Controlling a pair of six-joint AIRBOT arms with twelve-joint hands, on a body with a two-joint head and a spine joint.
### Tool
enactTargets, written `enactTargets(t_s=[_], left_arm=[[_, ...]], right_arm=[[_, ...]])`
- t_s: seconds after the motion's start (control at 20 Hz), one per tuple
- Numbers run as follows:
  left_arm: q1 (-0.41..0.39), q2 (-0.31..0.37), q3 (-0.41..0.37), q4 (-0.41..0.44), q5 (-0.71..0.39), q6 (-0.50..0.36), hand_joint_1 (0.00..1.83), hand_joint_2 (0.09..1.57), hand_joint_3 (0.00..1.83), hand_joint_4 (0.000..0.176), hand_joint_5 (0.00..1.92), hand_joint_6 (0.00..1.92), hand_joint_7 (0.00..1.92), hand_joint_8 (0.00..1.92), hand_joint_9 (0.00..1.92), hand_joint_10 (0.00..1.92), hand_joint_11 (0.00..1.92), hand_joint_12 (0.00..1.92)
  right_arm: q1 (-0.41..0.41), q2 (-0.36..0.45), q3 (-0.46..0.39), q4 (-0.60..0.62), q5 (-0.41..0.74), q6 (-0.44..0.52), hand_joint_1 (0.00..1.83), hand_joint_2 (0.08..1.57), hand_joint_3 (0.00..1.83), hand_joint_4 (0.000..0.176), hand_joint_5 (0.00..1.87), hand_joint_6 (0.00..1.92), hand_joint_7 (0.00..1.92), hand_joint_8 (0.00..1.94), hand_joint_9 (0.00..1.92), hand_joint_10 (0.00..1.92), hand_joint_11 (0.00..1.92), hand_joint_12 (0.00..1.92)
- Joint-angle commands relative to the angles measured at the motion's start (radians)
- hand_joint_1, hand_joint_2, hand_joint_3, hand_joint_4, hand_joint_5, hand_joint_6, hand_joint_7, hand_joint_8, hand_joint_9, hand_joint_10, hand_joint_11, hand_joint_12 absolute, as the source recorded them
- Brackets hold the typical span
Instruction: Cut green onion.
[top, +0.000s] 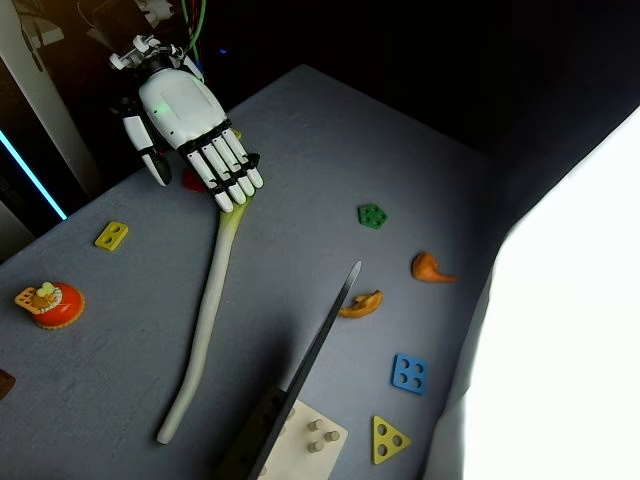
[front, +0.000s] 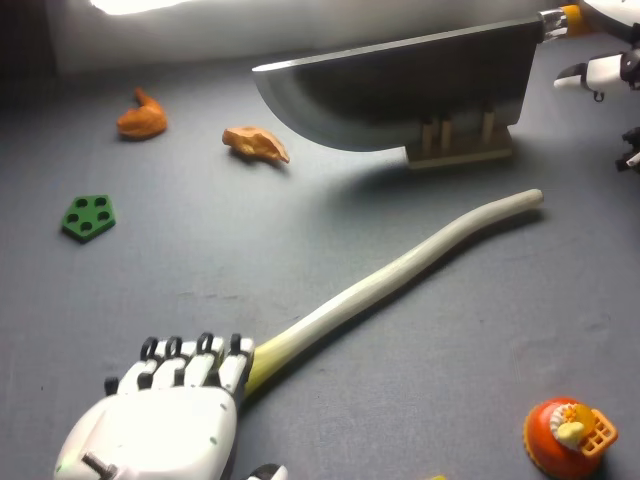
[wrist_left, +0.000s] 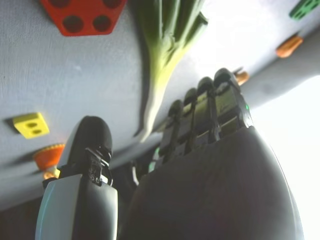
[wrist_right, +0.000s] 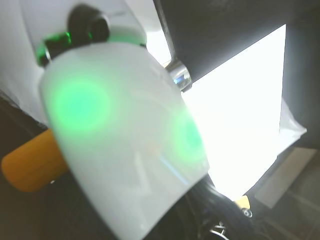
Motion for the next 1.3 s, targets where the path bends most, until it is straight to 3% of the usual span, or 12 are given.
enactTargets(t_s=[0.0,0.05,0.1,0.3,0.35,0.55,0.6,0.7,0.8,0.9,1.0,1.25], left_arm=[[0.0,-0.007,0.006,0.088,0.075,-0.007,0.45,1.38,0.0,0.0,0.0,0.0,0.0,0.0,0.0,0.0,0.0,0.0],[0.002,-0.011,0.01,0.088,0.075,-0.008,0.41,1.4,0.01,0.0,0.0,0.0,0.0,0.0,0.0,0.0,0.0,0.0],[0.002,-0.015,0.014,0.09,0.075,-0.008,0.42,1.4,0.01,0.0,0.0,0.0,0.0,0.0,0.0,0.0,0.0,0.0],[-0.004,-0.033,0.033,0.099,0.075,-0.008,0.41,1.39,0.01,0.0,0.0,0.0,0.0,0.0,0.0,0.0,0.02,0.01],[-0.006,-0.037,0.036,0.099,0.075,-0.008,0.39,1.39,0.0,0.0,0.0,0.0,0.0,0.0,0.0,0.0,0.01,0.02],[-0.015,-0.058,0.047,0.094,0.075,-0.008,0.38,1.39,0.0,0.0,0.0,0.0,0.0,0.0,0.0,0.0,0.01,0.02],[-0.018,-0.062,0.048,0.091,0.075,-0.008,0.4,1.38,0.0,0.0,0.0,0.0,0.0,0.0,0.0,0.0,0.0,0.02],[-0.026,-0.067,0.05,0.088,0.075,-0.008,0.42,1.36,0.0,0.0,0.0,0.0,0.0,0.0,0.0,0.0,0.0,0.0],[-0.032,-0.068,0.05,0.087,0.075,-0.008,0.42,1.36,0.0,0.0,0.0,0.0,0.0,0.0,0.0,0.0,0.0,0.0],[-0.039,-0.068,0.05,0.086,0.075,-0.008,0.37,1.37,0.0,0.0,0.0,0.0,0.0,0.0,0.0,0.0,0.0,0.0],[-0.049,-0.07,0.051,0.081,0.075,-0.008,0.37,1.37,0.0,0.0,0.0,0.0,0.0,0.0,0.0,0.0,0.0,0.0],[-0.06,-0.077,0.058,0.072,0.075,-0.008,0.36,1.39,0.01,0.0,0.0,0.0,0.0,0.0,0.0,0.0,0.0,0.0]], right_arm=[[0.005,0.008,0.009,0.022,0.115,0.0,1.16,1.0,0.0,0.0,0.34,0.77,0.44,0.74,0.22,1.12,0.0,1.33],[0.006,0.008,0.01,0.022,0.117,0.0,1.12,1.04,0.01,0.0,0.4,1.02,0.39,1.12,0.17,1.5,0.0,1.74],[0.009,0.008,0.012,0.022,0.118,0.0,1.05,1.19,0.04,0.0,0.65,1.32,0.4,1.33,0.16,1.66,0.0,1.88],[0.016,0.008,0.017,0.025,0.121,0.0,1.12,1.27,0.01,0.012,0.7,1.4,0.68,1.54,0.27,1.82,0.24,1.92],[0.016,0.008,0.017,0.025,0.122,0.0,1.13,1.27,0.01,0.0,0.69,1.4,0.69,1.58,0.33,1.9,0.3,1.92],[0.017,0.008,0.017,0.025,0.128,0.0,1.17,1.25,0.0,0.0,0.73,1.32,0.75,1.6,0.81,1.92,0.65,1.92],[0.017,0.008,0.017,0.025,0.128,0.0,1.14,1.22,0.0,0.0,0.8,1.33,1.04,1.87,1.1,1.92,1.05,1.92],[0.017,0.008,0.017,0.025,0.131,-0.002,1.46,1.15,0.0,0.0,1.14,1.88,1.34,1.94,1.42,1.92,1.45,1.92],[0.018,0.009,0.018,0.025,0.133,-0.006,1.49,1.14,0.0,0.0,1.19,1.92,1.39,1.94,1.48,1.92,1.51,1.92],[0.019,0.009,0.019,0.026,0.134,-0.006,1.57,1.19,0.0,0.158,1.35,1.92,1.61,1.94,1.68,1.92,1.71,1.92],[0.02,0.009,0.02,0.027,0.136,-0.006,1.58,1.19,0.0,0.175,1.36,1.92,1.62,1.94,1.69,1.92,1.73,1.92],[0.02,0.009,0.02,0.027,0.145,-0.009,1.58,1.24,0.0,0.176,1.25,1.92,1.59,1.94,1.67,1.92,1.71,1.92]])
